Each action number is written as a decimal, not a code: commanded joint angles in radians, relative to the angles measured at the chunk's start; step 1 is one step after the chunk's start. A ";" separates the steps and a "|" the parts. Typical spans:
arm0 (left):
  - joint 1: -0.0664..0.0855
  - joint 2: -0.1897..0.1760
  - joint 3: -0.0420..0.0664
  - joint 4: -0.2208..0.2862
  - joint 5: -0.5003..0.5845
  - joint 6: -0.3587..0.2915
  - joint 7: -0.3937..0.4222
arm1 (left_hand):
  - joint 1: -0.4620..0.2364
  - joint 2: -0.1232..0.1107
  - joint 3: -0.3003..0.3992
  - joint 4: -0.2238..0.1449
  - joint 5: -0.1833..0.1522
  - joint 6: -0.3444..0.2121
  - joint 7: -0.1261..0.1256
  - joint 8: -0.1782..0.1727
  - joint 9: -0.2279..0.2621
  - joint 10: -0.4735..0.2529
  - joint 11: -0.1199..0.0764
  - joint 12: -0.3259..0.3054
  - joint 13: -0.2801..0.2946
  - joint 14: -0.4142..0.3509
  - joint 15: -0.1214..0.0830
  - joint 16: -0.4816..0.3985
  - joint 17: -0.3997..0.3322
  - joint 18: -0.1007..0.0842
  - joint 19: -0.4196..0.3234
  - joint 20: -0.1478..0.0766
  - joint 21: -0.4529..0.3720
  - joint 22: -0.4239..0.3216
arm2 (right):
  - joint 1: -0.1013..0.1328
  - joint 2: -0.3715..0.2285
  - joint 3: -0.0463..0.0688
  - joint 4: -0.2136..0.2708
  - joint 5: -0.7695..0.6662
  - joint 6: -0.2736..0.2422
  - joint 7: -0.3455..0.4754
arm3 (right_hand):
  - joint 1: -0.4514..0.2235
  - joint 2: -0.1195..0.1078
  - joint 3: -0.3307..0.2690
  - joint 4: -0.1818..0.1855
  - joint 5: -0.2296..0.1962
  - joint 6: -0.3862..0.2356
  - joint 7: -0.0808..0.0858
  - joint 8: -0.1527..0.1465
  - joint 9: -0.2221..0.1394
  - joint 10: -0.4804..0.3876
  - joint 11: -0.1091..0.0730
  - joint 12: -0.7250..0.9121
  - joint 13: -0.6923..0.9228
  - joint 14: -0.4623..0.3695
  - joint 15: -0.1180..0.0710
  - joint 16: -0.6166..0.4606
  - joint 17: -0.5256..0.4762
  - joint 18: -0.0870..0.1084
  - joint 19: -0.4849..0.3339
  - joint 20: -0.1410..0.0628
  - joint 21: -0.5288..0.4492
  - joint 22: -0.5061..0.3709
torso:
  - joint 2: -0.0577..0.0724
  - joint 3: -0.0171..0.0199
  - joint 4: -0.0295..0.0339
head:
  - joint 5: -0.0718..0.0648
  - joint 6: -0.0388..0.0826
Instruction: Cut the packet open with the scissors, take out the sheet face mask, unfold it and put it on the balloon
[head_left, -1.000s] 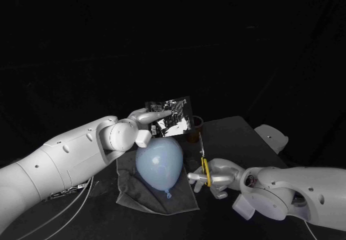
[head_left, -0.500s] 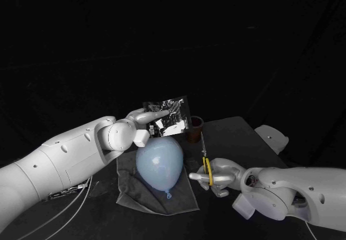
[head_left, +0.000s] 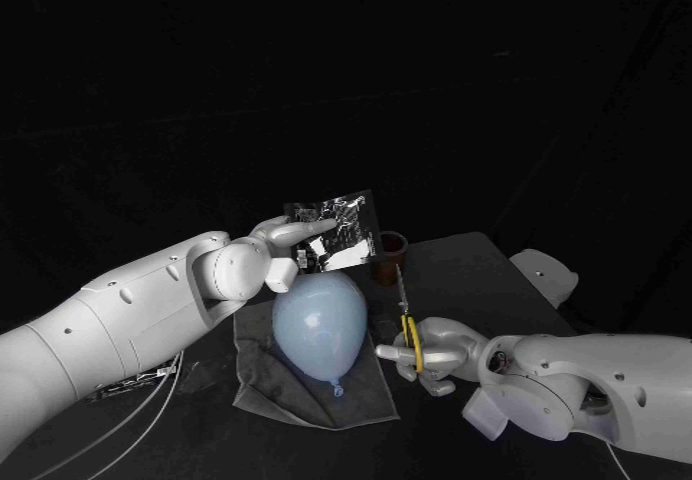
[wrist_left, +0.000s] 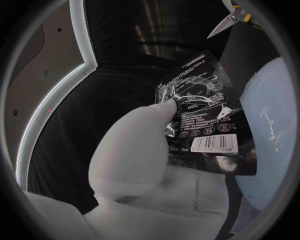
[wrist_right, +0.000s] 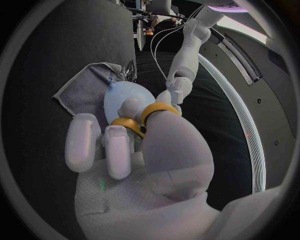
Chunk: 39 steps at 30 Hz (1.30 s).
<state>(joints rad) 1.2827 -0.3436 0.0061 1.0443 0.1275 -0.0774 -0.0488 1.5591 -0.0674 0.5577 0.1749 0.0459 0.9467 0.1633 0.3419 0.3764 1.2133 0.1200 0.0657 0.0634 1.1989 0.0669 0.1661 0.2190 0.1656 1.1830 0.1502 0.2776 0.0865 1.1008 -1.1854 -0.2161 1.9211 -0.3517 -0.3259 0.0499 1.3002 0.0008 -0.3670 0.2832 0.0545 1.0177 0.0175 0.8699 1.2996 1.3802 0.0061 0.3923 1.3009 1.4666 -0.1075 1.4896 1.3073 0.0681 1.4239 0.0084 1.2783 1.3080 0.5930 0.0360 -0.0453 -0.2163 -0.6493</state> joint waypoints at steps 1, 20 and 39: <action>0.003 -0.001 0.002 0.002 0.015 0.024 -0.002 | -0.004 0.010 0.009 -0.001 0.003 -0.002 0.006 0.003 0.072 -0.007 -0.004 -0.005 0.000 0.007 -0.001 0.002 0.001 0.018 0.005 0.000 0.005 0.000 | 0.002 0.002 0.001 0.009 -0.029 0.067 -0.001 | -0.029 -0.001 -0.033 0.002 -0.006 -0.129 0.005 -0.118 -0.001 -0.028 -0.046 0.496 -0.079 0.067 0.014 -0.012 0.122 -0.001 -0.019 0.008 -0.024 0.171 | 0.000 0.0010 -0.0003 | 0.003 -0.004; 0.005 0.010 0.004 -0.002 0.015 0.035 -0.011 | -0.005 0.008 0.011 -0.003 0.003 -0.003 0.006 0.003 0.073 -0.008 -0.003 -0.005 0.000 0.007 -0.001 0.002 0.002 0.018 0.007 0.000 0.005 -0.001 | 0.019 -0.006 0.004 0.037 -0.041 0.096 -0.064 | -0.302 -0.233 0.131 0.017 -0.002 -0.258 0.051 -0.109 0.008 -0.143 -0.004 0.234 -0.206 0.033 0.050 -0.061 0.053 0.018 -0.081 0.044 -0.116 0.143 | -0.001 -0.0026 0.0007 | 0.012 -0.001; 0.005 0.016 0.004 0.015 0.007 0.040 -0.033 | -0.006 0.008 0.013 -0.005 0.003 -0.004 0.007 0.003 0.074 -0.008 -0.003 -0.005 0.000 0.008 -0.001 0.002 0.003 0.018 0.008 -0.001 0.005 -0.001 | 0.041 -0.010 0.006 0.044 -0.064 0.115 -0.082 | -0.303 -0.245 0.122 0.017 -0.001 -0.354 0.087 -0.163 -0.049 -0.223 0.028 0.091 -0.286 0.015 0.078 -0.083 0.021 0.023 -0.103 0.068 -0.150 0.134 | -0.001 -0.0030 0.0021 | 0.012 0.004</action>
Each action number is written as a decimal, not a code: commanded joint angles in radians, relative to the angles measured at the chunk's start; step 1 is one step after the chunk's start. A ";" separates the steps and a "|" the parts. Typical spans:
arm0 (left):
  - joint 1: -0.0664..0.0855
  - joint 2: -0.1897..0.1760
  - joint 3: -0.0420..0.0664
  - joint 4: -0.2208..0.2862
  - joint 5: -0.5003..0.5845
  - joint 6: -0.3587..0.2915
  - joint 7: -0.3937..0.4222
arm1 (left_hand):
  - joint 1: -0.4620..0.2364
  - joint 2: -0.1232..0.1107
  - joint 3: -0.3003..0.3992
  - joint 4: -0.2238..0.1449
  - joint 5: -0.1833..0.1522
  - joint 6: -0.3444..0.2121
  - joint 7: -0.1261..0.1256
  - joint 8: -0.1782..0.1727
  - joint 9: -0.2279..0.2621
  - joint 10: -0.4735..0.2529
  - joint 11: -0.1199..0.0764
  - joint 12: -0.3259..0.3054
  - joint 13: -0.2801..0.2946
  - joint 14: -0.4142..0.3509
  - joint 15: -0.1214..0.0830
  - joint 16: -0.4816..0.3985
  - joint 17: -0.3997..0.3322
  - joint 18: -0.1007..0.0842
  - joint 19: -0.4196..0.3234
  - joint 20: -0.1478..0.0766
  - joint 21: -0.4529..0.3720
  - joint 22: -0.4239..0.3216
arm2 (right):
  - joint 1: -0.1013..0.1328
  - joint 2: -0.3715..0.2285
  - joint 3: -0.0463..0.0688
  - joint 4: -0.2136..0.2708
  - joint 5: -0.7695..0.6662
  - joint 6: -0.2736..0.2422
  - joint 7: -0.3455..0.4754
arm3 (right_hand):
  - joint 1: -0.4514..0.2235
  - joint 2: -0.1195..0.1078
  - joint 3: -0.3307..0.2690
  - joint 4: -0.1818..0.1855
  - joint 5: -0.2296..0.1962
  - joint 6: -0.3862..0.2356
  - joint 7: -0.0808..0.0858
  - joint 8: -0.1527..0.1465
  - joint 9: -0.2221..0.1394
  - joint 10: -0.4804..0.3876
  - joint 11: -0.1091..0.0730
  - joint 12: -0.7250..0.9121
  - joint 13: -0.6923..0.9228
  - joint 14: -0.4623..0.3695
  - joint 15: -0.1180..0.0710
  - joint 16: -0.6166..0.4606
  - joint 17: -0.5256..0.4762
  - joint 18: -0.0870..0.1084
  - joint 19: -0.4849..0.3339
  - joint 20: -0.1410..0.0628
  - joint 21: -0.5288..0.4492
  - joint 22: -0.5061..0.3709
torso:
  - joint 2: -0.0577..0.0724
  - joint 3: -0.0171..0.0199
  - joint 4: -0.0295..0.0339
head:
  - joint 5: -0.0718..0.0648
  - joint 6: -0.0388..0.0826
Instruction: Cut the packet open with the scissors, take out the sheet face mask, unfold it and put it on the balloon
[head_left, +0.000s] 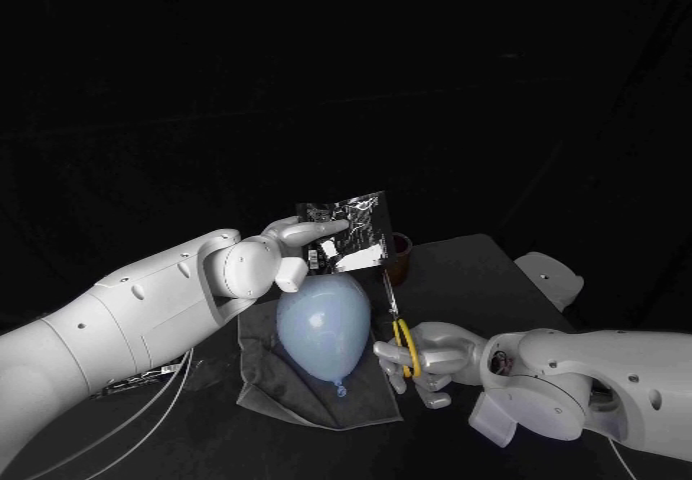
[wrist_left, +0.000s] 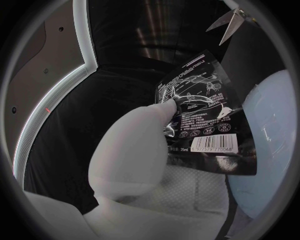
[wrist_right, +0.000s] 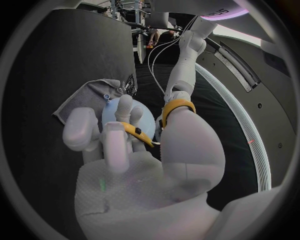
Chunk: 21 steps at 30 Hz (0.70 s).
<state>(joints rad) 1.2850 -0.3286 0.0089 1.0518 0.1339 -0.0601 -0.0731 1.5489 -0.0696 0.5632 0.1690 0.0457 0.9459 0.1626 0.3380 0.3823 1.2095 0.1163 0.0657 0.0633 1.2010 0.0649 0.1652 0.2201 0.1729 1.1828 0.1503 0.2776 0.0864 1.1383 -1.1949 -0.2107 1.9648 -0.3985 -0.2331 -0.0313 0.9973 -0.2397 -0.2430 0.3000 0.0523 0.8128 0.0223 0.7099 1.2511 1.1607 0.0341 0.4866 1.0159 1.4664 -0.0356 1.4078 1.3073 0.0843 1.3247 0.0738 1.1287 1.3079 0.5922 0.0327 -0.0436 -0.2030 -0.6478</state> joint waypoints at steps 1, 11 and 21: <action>0.002 0.000 0.002 0.010 0.000 0.025 -0.010 | 0.004 0.010 0.007 0.000 0.004 -0.003 0.007 0.007 0.068 -0.004 0.000 -0.005 0.000 0.006 0.001 0.003 0.002 0.011 0.008 -0.001 0.005 -0.001 | 0.006 -0.001 0.001 0.000 -0.018 0.022 -0.001 | 0.001 -0.002 -0.001 0.001 0.001 -0.148 0.083 -0.002 -0.002 -0.002 0.001 -0.003 -0.002 0.015 0.007 0.000 0.022 0.007 -0.003 0.003 0.002 0.134 | 0.000 0.0002 0.0004 | -0.001 0.003; 0.002 -0.015 0.001 0.024 -0.009 0.041 -0.022 | 0.003 0.009 0.009 -0.002 0.004 -0.003 0.008 0.007 0.069 -0.004 0.000 -0.004 0.000 0.007 0.001 0.003 0.002 0.011 0.009 -0.002 0.005 -0.001 | 0.021 -0.012 0.003 -0.005 -0.021 0.015 0.000 | 0.004 0.006 0.005 0.000 0.001 -0.142 0.082 0.002 -0.007 0.002 0.000 -0.003 -0.004 0.015 0.007 0.000 0.021 0.008 -0.004 0.005 0.000 0.134 | 0.001 0.0005 0.0001 | -0.003 0.007; 0.002 -0.019 0.001 0.032 -0.017 0.062 -0.027 | 0.002 0.009 0.011 -0.004 0.003 -0.003 0.008 0.007 0.071 -0.005 0.000 -0.004 0.000 0.009 0.000 0.004 0.003 0.011 0.011 -0.002 0.006 -0.002 | 0.030 -0.014 0.004 -0.020 -0.019 0.007 -0.002 | 0.007 0.017 0.014 0.000 0.000 -0.138 0.082 0.006 -0.014 0.006 0.000 -0.002 -0.006 0.014 0.007 0.000 0.021 0.008 -0.004 0.007 0.000 0.134 | 0.000 0.0006 -0.0001 | -0.003 0.009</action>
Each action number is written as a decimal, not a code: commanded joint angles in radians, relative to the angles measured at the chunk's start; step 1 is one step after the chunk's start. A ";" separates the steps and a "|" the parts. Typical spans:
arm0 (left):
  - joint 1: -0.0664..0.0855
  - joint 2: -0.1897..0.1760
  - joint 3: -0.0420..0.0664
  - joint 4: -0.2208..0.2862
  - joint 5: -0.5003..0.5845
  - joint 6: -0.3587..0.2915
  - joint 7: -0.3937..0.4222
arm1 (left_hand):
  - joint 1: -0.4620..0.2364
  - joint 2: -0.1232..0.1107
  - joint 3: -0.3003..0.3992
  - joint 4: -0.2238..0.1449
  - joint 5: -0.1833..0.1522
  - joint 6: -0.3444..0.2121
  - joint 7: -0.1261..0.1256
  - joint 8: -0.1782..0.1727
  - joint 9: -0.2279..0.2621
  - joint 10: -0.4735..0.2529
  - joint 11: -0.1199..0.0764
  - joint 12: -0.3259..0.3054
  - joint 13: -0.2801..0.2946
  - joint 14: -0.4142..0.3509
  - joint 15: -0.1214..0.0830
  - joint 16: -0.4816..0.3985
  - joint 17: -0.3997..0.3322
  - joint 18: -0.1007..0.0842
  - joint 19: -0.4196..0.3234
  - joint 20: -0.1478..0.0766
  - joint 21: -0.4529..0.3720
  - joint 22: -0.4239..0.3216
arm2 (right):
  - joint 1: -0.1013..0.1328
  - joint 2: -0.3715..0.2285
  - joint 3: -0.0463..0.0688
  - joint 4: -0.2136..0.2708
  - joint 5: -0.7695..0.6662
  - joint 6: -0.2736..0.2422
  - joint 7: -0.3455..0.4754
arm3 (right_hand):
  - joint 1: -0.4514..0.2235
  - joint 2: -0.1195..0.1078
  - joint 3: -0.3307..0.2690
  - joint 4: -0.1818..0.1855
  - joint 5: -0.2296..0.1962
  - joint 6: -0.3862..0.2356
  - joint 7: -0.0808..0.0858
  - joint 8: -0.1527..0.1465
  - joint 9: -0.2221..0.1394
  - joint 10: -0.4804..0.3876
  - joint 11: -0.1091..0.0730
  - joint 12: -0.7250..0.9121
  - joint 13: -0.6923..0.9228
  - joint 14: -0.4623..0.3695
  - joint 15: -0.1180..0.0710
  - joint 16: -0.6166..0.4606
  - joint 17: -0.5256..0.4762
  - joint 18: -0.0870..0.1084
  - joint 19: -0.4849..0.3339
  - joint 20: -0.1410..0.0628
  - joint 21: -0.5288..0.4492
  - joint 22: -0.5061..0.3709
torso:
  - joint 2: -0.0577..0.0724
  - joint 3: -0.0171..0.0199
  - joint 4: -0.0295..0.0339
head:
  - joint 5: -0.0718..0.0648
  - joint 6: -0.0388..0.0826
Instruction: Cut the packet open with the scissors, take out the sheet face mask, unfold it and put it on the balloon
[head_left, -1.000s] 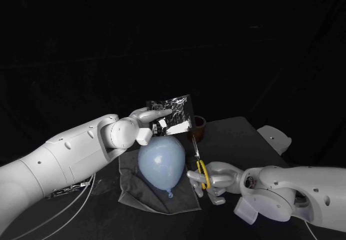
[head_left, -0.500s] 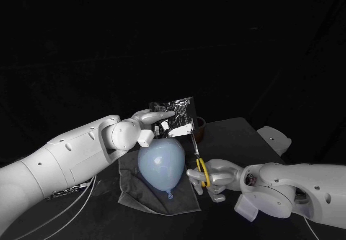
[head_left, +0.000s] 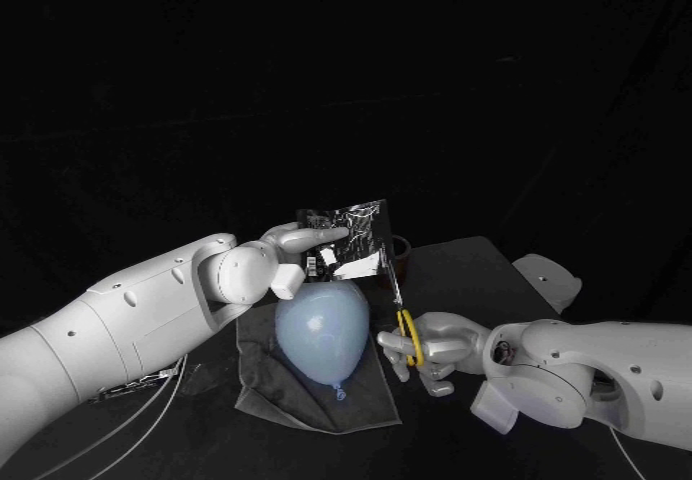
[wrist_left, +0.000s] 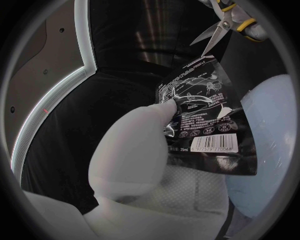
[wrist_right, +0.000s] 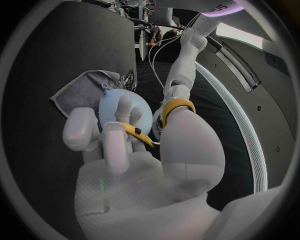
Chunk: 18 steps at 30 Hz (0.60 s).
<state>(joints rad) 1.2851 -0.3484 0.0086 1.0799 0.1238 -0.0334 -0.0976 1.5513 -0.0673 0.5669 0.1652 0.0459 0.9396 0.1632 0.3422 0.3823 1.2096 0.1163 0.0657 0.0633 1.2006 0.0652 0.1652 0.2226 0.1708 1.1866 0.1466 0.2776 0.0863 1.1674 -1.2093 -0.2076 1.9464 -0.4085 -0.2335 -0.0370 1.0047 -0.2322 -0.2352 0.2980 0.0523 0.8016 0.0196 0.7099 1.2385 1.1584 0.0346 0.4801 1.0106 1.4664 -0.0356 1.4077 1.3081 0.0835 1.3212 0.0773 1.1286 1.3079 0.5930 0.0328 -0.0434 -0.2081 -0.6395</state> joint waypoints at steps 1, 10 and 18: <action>0.002 0.000 0.002 0.005 -0.007 0.036 -0.003 | 0.000 0.007 0.007 0.000 0.003 0.003 0.008 0.003 0.071 -0.005 0.000 -0.004 0.000 0.009 0.000 0.004 0.001 0.013 0.007 0.001 0.006 -0.001 | 0.002 0.000 0.001 -0.003 -0.009 0.008 0.003 | 0.001 0.012 0.008 0.002 0.000 -0.125 0.084 0.007 -0.003 0.009 -0.001 0.005 -0.001 0.014 0.007 0.000 0.019 0.009 0.000 0.003 0.000 0.134 | -0.001 0.0005 -0.0003 | 0.002 0.001; 0.002 0.000 0.002 0.003 -0.007 0.034 0.002 | -0.003 0.007 0.009 -0.002 0.003 0.003 0.008 0.003 0.072 -0.005 0.000 -0.004 0.000 0.012 -0.001 0.005 0.002 0.013 0.011 0.001 0.007 -0.002 | 0.004 0.003 0.001 -0.011 -0.012 0.010 0.000 | 0.004 0.021 0.014 0.002 0.000 -0.122 0.083 0.011 -0.007 0.012 -0.002 0.006 -0.003 0.015 0.006 0.001 0.020 0.010 0.000 0.004 0.000 0.134 | 0.000 0.0001 -0.0006 | 0.004 0.003; 0.002 0.007 0.002 -0.014 -0.004 0.022 0.013 | -0.003 0.007 0.009 -0.002 0.003 0.003 0.008 0.003 0.072 -0.005 0.000 -0.004 0.000 0.012 -0.001 0.005 0.002 0.013 0.011 0.001 0.007 -0.002 | 0.004 0.004 0.001 -0.006 -0.022 0.016 -0.007 | 0.004 0.021 0.014 0.002 0.000 -0.121 0.083 0.011 -0.008 0.012 -0.002 0.006 -0.003 0.014 0.006 0.000 0.019 0.010 -0.001 0.004 0.000 0.134 | 0.000 -0.0006 -0.0011 | 0.003 0.005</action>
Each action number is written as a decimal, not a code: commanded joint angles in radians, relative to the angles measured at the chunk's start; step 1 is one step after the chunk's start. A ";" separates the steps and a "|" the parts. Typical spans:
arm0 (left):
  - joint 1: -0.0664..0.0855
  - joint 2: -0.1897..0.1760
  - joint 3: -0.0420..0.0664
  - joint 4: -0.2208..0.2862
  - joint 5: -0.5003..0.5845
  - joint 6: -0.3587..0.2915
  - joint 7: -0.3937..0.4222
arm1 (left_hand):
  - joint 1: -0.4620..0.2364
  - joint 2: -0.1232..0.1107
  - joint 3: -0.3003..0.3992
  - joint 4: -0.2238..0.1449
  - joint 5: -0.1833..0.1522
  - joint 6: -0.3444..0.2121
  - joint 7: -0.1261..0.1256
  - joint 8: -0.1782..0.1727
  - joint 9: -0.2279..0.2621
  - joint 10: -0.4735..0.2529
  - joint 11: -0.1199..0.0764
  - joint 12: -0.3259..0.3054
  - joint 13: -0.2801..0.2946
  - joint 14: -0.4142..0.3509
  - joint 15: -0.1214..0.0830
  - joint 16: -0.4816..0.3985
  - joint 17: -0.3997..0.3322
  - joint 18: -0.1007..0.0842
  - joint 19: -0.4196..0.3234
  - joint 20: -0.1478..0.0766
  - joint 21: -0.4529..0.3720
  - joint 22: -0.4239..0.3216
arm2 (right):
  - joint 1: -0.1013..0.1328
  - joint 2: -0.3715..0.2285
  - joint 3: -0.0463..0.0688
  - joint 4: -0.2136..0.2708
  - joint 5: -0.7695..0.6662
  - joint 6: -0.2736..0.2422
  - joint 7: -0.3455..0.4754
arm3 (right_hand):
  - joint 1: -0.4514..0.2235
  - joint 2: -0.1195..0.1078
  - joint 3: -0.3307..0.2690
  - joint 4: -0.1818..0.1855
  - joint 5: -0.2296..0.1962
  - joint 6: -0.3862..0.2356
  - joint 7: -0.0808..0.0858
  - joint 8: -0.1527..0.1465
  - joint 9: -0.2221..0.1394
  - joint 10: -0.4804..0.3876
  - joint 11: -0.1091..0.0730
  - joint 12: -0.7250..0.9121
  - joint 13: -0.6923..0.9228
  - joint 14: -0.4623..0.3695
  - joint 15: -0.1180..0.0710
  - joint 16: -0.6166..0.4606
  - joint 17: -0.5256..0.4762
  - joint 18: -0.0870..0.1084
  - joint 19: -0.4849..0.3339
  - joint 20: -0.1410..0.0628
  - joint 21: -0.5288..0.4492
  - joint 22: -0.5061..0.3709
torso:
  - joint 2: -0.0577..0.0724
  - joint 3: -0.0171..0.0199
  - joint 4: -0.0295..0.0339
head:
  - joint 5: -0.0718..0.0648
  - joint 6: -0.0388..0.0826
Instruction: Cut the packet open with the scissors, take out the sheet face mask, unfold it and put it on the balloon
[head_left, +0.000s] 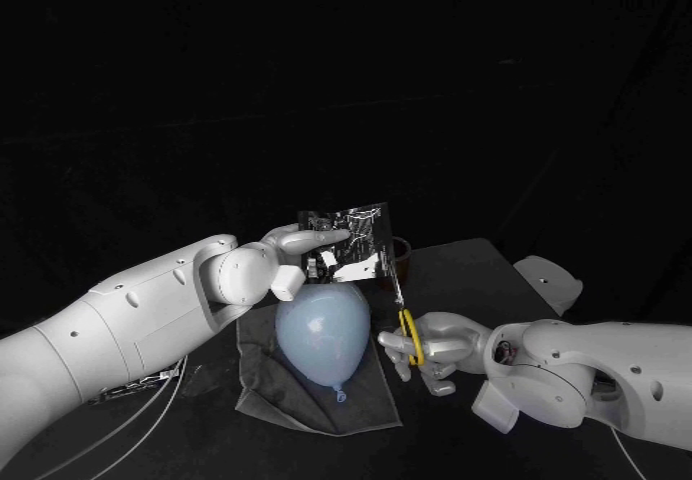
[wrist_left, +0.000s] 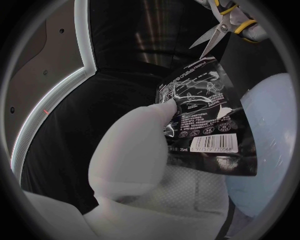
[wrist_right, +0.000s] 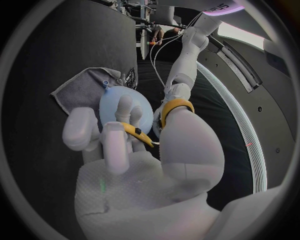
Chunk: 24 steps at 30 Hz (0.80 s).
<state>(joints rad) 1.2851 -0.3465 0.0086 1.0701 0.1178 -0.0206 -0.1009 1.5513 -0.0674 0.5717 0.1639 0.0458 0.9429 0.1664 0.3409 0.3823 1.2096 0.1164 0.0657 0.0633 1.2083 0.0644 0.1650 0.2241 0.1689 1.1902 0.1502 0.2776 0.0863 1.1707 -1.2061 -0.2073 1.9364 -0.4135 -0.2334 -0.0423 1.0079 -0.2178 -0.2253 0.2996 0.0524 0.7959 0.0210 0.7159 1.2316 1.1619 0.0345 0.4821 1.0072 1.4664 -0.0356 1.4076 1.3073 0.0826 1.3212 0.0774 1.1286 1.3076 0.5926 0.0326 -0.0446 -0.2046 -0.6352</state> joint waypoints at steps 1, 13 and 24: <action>0.002 0.007 0.002 -0.008 0.004 0.004 0.021 | -0.003 0.007 0.004 -0.001 0.003 -0.001 0.005 0.005 0.072 -0.005 0.000 -0.004 0.000 0.005 0.000 0.005 0.001 0.015 0.007 -0.003 0.007 -0.002 | 0.000 0.000 0.000 0.006 -0.019 0.016 -0.003 | 0.001 0.006 0.005 0.000 0.000 -0.115 0.081 0.005 -0.001 0.009 -0.002 0.004 0.000 0.014 0.006 0.001 0.020 0.011 0.000 0.004 0.000 0.135 | 0.000 -0.0006 0.0001 | -0.001 0.000; 0.001 0.012 0.005 -0.026 0.015 -0.024 0.063 | -0.004 0.007 0.007 -0.004 0.003 -0.001 0.005 0.005 0.074 -0.005 0.000 -0.004 0.000 0.006 -0.001 0.005 0.002 0.015 0.009 -0.004 0.007 -0.002 | -0.010 0.000 0.000 0.014 -0.028 0.027 -0.012 | 0.000 0.007 0.005 0.000 0.000 -0.112 0.080 0.008 -0.003 0.011 -0.002 0.005 0.000 0.014 0.006 0.001 0.020 0.011 -0.001 0.004 0.000 0.135 | 0.000 0.0006 0.0004 | 0.000 0.002; 0.001 0.008 0.006 -0.014 0.017 -0.007 0.057 | -0.004 0.007 0.008 -0.005 0.003 -0.001 0.005 0.005 0.074 -0.005 0.000 -0.004 0.000 0.006 -0.001 0.005 0.002 0.015 0.010 -0.004 0.007 -0.002 | -0.014 0.007 0.000 0.002 -0.030 0.030 -0.015 | 0.000 0.013 0.009 0.000 -0.001 -0.108 0.079 0.011 -0.006 0.014 -0.003 0.006 -0.001 0.015 0.005 0.001 0.020 0.011 0.000 0.004 0.001 0.135 | 0.000 0.0005 0.0001 | -0.001 0.001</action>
<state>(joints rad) 1.2846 -0.3396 0.0127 1.0515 0.1243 -0.0383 -0.0613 1.5497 -0.0691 0.5744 0.1611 0.0459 0.9424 0.1660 0.3423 0.3824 1.2096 0.1164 0.0657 0.0633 1.2078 0.0649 0.1650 0.2250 0.1709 1.1937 0.1467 0.2815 0.0855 1.1577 -1.2008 -0.2082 1.9386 -0.4316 -0.2256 -0.0588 1.0078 -0.2178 -0.2226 0.2969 0.0524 0.7908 0.0204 0.7238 1.2254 1.1620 0.0345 0.4848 1.0059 1.4664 -0.0357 1.4075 1.3081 0.0758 1.3212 0.0774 1.1286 1.3081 0.5919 0.0331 -0.0442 -0.2056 -0.6336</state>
